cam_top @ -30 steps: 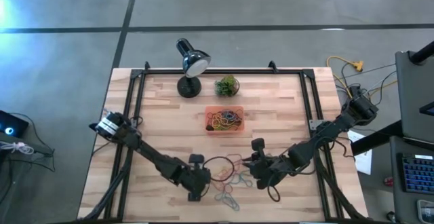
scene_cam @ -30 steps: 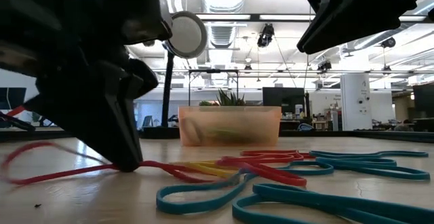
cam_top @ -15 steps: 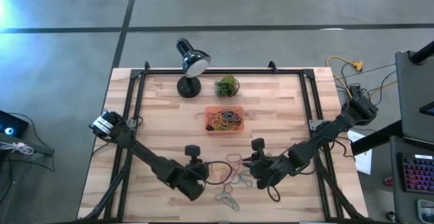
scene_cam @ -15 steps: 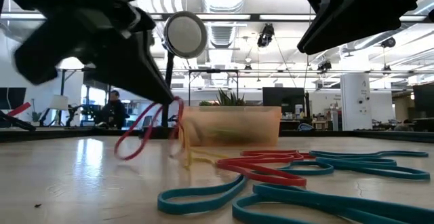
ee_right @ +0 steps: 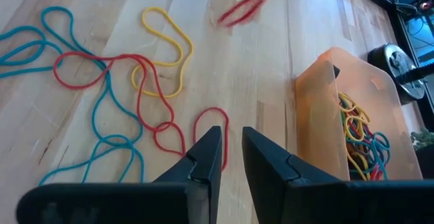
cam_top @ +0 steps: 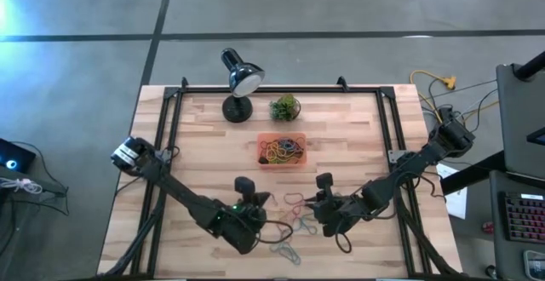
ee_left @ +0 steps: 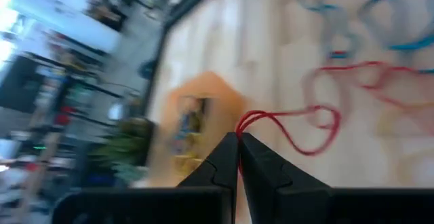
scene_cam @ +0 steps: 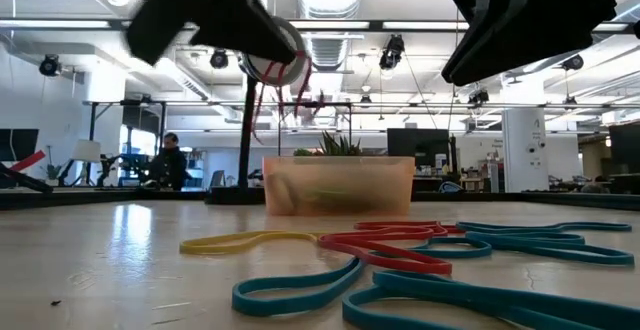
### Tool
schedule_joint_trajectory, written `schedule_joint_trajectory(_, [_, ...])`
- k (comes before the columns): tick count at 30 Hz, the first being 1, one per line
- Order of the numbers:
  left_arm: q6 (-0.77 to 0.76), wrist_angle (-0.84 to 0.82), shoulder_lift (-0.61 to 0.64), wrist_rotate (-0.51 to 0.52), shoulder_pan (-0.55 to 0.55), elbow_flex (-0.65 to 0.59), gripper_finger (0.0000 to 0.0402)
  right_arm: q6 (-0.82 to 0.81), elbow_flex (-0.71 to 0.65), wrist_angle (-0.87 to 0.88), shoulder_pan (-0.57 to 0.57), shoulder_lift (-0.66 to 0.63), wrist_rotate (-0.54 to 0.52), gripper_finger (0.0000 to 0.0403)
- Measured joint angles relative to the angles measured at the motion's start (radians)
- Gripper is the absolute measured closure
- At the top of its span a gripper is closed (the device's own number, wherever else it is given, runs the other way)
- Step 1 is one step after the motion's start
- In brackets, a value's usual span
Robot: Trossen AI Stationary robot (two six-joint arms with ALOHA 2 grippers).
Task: Pick and place rubber bands into bin
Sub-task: Put the red rubber band into the orange bin
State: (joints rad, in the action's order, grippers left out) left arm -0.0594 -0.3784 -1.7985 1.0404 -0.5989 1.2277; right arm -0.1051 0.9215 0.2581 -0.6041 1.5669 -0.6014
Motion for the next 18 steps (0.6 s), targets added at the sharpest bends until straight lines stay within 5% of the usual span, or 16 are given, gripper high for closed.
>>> schedule_joint_trajectory(9, [0.2,0.018,0.0,0.123,0.141,0.012,0.0401,0.0,0.0,0.0,0.0,0.0,0.0,0.0349])
schedule_joint_trajectory(18, [0.32,0.124,0.0,-0.038,0.351,0.01,0.0401,0.003,0.0,0.0,0.0,0.0,-0.001,0.0349])
